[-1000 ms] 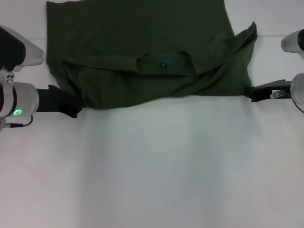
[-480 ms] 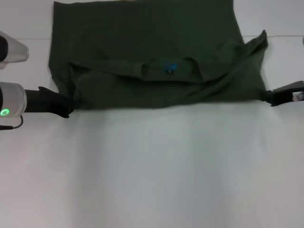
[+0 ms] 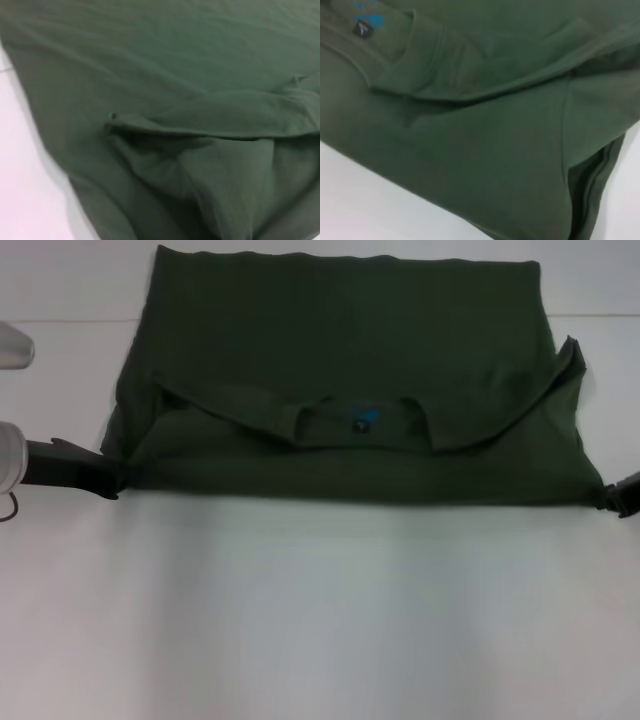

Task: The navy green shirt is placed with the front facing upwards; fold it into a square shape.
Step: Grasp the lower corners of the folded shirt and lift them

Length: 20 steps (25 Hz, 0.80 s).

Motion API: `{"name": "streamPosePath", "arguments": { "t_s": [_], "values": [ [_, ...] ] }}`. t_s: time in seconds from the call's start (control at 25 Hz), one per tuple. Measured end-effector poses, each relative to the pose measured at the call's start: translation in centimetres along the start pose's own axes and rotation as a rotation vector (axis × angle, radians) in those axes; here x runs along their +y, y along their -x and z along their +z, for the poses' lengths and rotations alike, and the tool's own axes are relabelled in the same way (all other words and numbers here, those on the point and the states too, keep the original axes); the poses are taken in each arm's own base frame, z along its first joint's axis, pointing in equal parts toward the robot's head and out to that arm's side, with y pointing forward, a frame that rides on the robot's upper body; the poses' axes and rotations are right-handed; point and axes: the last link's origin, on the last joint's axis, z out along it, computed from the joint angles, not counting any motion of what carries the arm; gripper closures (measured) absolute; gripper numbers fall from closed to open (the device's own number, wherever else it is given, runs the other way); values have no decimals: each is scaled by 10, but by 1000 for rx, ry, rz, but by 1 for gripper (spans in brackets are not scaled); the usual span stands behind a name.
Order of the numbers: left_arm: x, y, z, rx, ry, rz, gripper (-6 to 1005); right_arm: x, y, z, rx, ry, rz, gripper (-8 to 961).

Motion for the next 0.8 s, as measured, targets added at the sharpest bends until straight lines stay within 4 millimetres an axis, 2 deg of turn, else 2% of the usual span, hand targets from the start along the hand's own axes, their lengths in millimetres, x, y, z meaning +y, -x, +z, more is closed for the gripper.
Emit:
{"name": "streamPosePath", "arguments": {
  "t_s": [0.2,0.44,0.8],
  "values": [
    [0,-1,-3,-40,9,-10,972,2,-8,-9,48,23,-27,931],
    [5,2,-6,-94,44,-7,972,16,-16,-16,116,113,-61,932],
    [18,13,-12,-184,137,-22,972,30,-29,-37,190,201,-61,932]
  ]
}}
